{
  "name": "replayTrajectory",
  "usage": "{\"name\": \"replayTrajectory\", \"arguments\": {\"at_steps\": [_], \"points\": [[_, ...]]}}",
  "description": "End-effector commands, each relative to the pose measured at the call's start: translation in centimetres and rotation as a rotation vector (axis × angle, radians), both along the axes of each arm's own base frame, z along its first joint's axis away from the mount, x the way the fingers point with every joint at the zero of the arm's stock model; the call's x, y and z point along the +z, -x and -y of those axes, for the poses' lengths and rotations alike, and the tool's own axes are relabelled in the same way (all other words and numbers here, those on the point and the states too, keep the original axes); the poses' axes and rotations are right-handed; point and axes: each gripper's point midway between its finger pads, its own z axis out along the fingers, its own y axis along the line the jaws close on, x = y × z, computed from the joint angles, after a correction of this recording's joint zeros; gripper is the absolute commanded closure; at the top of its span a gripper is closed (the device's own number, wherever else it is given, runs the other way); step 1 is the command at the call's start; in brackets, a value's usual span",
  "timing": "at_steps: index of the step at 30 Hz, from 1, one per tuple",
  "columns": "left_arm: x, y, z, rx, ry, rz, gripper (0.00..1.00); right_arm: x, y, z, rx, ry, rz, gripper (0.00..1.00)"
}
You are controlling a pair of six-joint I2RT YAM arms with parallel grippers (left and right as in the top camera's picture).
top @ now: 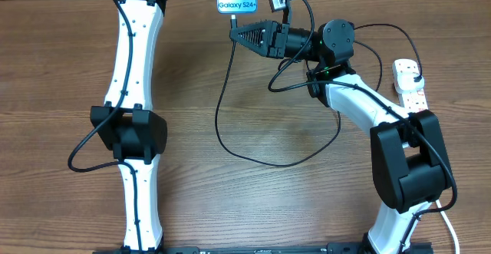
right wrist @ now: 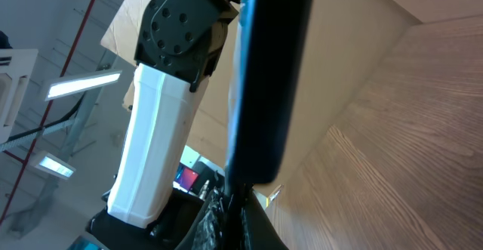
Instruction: Plug charger to phone and switch on socket
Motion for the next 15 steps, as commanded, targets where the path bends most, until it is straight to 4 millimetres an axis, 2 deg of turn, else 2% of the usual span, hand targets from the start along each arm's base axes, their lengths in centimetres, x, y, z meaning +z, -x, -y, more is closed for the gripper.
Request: {"name": "replayTrajectory", "arguments": {"at_steps": [1, 15], "points": [[0.45, 0.46, 0.32, -0.019, 0.001, 0.038, 0.96, 0.45, -0.29, 0.19, -0.005, -0.004, 0.026, 0.96], [0.48, 0.57, 0.27, -0.026, 0.002, 0.039, 0.96, 0.47, -0.40, 0.27, -0.010, -0.005, 0.026, 0.96]]}}
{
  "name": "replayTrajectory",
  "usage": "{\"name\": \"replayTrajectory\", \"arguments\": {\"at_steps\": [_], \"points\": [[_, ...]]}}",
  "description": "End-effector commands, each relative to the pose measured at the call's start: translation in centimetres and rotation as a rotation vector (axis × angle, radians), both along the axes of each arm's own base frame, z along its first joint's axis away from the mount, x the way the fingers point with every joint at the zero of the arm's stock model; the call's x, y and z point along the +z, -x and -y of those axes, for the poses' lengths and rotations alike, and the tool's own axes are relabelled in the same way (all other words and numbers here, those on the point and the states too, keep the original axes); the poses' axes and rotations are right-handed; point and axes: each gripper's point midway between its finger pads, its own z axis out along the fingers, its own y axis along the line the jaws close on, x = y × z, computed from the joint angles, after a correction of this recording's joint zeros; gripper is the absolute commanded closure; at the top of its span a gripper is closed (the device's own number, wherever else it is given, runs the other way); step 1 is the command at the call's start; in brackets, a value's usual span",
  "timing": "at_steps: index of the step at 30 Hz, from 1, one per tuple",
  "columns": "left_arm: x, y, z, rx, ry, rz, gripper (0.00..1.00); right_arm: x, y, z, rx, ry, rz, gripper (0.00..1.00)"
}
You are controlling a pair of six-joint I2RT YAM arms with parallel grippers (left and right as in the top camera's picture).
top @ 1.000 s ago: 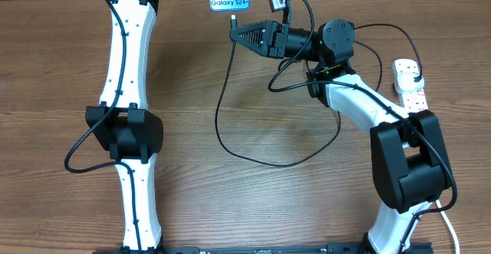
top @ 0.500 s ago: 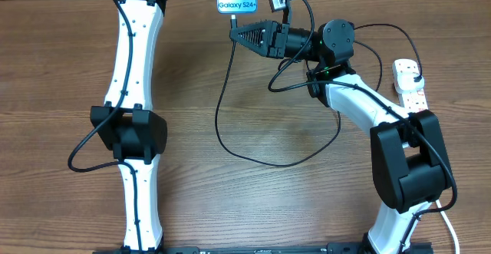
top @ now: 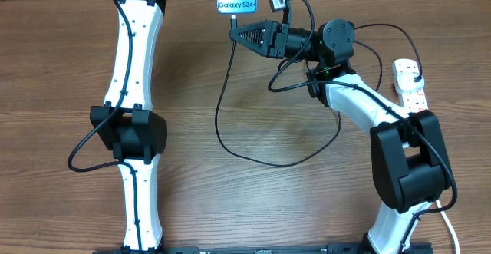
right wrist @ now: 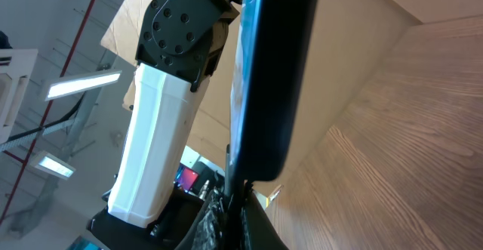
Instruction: Plug charger to phone and switch on socket
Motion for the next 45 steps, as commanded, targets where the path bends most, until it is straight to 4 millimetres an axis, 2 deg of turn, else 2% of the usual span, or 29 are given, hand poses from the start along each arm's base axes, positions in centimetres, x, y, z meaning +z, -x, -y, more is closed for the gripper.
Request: {"name": "replayTrajectory", "arguments": {"at_steps": [1, 11, 45], "points": [[0.5, 0.5, 0.1, -0.025, 0.003, 0.039, 0.96, 0.5, -0.4, 0.3, -0.011, -0.005, 0.025, 0.96], [0.5, 0.8, 0.1, -0.038, 0.005, 0.047, 0.96, 0.4, -0.9, 1.0, -0.026, -0.004, 0.024, 0.96], [0.0, 1.1, 0.5, -0.051, -0.006, 0.056, 0.96, 0.7, -1.6, 1.4, -0.064, -0.017, 0.020, 0.96]]}}
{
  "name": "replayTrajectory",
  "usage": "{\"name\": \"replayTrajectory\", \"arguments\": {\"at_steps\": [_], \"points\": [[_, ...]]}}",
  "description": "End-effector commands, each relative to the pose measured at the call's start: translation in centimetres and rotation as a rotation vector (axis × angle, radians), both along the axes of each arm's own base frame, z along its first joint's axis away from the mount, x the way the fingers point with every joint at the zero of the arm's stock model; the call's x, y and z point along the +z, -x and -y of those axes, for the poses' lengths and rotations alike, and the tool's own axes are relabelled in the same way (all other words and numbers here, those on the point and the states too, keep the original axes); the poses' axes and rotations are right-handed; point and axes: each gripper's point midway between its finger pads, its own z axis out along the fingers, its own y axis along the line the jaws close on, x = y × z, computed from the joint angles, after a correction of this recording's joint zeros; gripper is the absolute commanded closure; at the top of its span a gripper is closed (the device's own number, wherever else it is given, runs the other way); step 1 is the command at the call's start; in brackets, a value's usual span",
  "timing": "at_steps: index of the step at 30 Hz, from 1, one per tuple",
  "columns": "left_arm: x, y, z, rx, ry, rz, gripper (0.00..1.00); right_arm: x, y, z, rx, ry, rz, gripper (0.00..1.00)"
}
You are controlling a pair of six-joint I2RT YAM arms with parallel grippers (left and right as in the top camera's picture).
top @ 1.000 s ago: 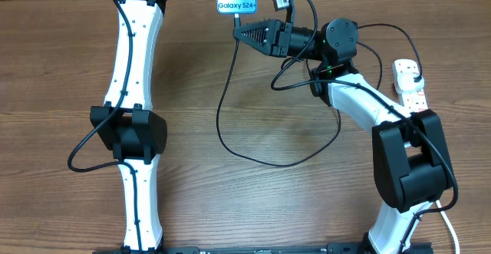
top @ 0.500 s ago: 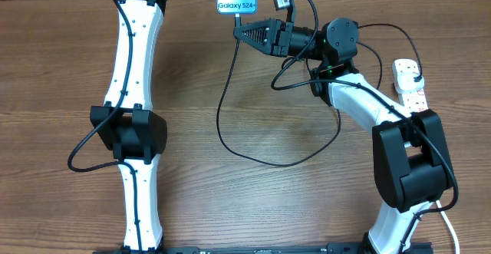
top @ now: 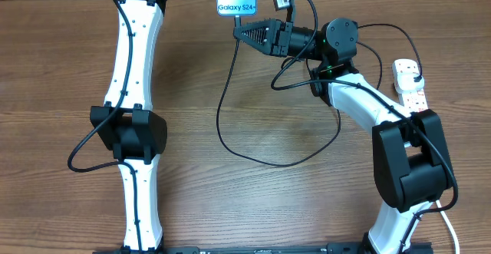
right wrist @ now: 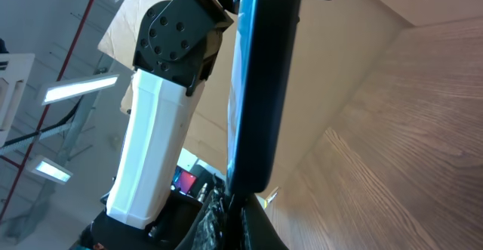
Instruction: Plug charger to phone and switch on socket
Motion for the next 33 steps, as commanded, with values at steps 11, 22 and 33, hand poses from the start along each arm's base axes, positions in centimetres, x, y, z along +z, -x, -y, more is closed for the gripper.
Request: {"name": "replayTrajectory", "arguments": {"at_steps": [11, 22, 33], "points": [[0.6, 1.2, 0.6, -0.062, 0.008, 0.075, 0.96, 1.2, -2.0, 0.9, -0.099, -0.048, -0.009, 0.96], [0.7, 1.9, 0.7, -0.104, 0.019, 0.084, 0.96, 1.6, -3.2, 1.4, -0.166, -0.083, -0.041, 0.96], [0.8, 2.2, 1.0, -0.120, 0.022, 0.084, 0.96, 2.0, -4.3, 1.9, -0.235, -0.114, -0.052, 0.96]]}}
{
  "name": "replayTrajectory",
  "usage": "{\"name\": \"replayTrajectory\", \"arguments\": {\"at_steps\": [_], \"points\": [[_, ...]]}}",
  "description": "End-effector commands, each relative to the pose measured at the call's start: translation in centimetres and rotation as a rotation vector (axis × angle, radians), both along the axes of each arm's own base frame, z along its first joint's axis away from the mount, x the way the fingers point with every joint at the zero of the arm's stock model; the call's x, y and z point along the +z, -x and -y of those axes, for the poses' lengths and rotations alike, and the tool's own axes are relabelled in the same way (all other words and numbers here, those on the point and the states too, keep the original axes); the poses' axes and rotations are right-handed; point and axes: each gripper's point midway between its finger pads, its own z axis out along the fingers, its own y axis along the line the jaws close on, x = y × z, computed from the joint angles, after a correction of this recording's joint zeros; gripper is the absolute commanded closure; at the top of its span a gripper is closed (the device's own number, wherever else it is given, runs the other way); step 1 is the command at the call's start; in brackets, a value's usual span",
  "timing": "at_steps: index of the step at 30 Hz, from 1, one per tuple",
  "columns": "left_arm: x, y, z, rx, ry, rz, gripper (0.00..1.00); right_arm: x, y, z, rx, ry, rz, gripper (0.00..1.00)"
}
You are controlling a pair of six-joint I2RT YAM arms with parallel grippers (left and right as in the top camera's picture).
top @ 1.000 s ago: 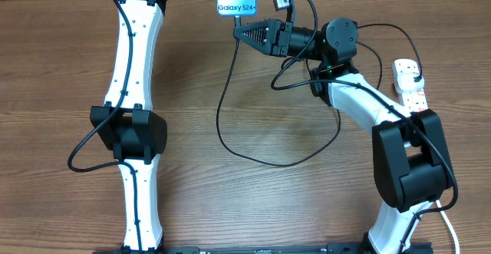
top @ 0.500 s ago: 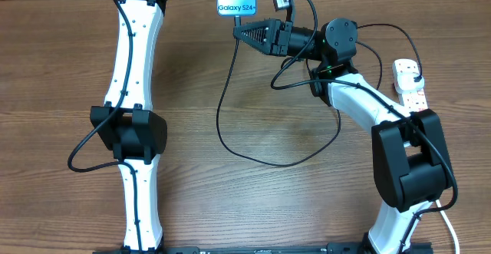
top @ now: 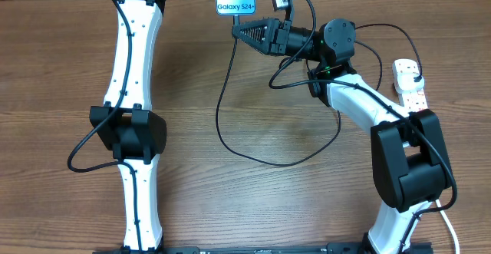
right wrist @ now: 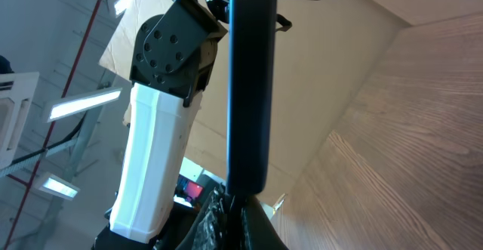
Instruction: Plug charger to phone and switch on socket
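Note:
The phone with a lit "Galaxy S24+" screen is held up at the far edge of the table, and my left gripper is shut on its far end. In the right wrist view the phone (right wrist: 247, 84) is edge-on, a dark bar standing straight above my fingers. My right gripper (top: 236, 30) (right wrist: 229, 208) is shut on the charger plug right under the phone's lower end. Whether the plug sits in the port cannot be told. The black cable (top: 222, 108) loops across the table. The white socket strip (top: 409, 81) lies at the right.
The left arm's white link (right wrist: 158, 129) stands behind the phone in the right wrist view. Both arm bases stand near the front edge of the wooden table (top: 61, 169). The right arm's own black wires (top: 360, 51) arc above its wrist.
In the right wrist view the phone showed a strip of its screen and leaned a little; now it is purely edge-on and upright. Overhead, my right gripper's tip sits slightly closer to the phone.
At every earlier moment the left gripper held the phone up at the far edge and the right gripper held the plug just below it. The right arm shifted by small amounts, and the phone's edge has come square over the fingers.

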Motion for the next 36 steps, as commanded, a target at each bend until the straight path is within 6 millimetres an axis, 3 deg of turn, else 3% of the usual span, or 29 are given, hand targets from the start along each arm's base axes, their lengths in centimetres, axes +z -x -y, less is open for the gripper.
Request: {"name": "replayTrajectory", "arguments": {"at_steps": [1, 15, 19, 20, 21, 32, 36], "points": [[0.7, 2.3, 1.0, -0.123, 0.023, 0.042, 0.96, 1.9, -3.9, 2.2, -0.216, -0.088, 0.000, 0.96], [0.7, 2.4, 1.1, -0.123, 0.023, 0.042, 0.96, 2.1, -4.4, 2.4, -0.246, -0.100, -0.004, 0.94], [0.7, 2.3, 1.0, -0.121, 0.022, 0.043, 0.96, 2.0, -4.2, 2.3, -0.236, -0.096, -0.002, 0.61], [0.7, 2.2, 0.9, -0.114, 0.021, 0.043, 0.96, 2.0, -4.1, 2.3, -0.227, -0.092, -0.002, 0.34], [0.7, 2.1, 0.8, -0.108, 0.020, 0.043, 0.96, 1.9, -3.9, 2.2, -0.219, -0.089, -0.001, 0.00], [0.6, 0.7, -1.9, -0.044, 0.016, 0.042, 0.96, 1.7, -3.3, 2.0, -0.178, -0.070, 0.006, 0.00], [0.6, 0.1, -3.9, -0.014, 0.018, 0.029, 0.96, 0.0, -3.7, 2.6, -0.158, -0.015, -0.044, 0.00]]}}
